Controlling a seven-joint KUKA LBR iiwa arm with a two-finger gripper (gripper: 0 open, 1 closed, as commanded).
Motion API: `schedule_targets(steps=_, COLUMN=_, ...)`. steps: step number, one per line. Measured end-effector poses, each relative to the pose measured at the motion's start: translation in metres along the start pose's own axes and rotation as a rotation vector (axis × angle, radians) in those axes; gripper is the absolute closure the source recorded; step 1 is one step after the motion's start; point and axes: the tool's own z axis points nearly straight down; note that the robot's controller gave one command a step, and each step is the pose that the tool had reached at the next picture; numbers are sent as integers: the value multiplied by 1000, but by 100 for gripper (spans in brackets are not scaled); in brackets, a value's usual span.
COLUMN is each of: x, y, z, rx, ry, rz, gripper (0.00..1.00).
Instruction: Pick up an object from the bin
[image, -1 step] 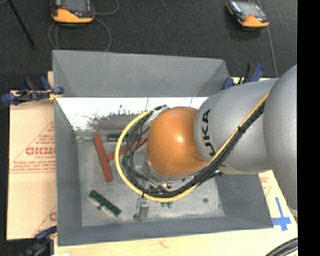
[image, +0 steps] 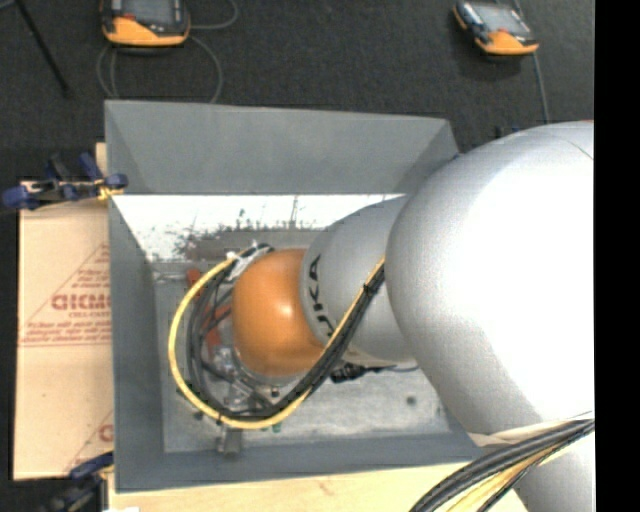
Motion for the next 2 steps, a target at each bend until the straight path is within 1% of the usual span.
schedule_targets(steps=1, x=7, y=-38, z=-5, rx=-2, ry=-11, rz=113, gripper=0)
schedule_targets(steps=2, x=10, y=-38, z=-3, rx=0, ry=-1, rz=115, gripper=100)
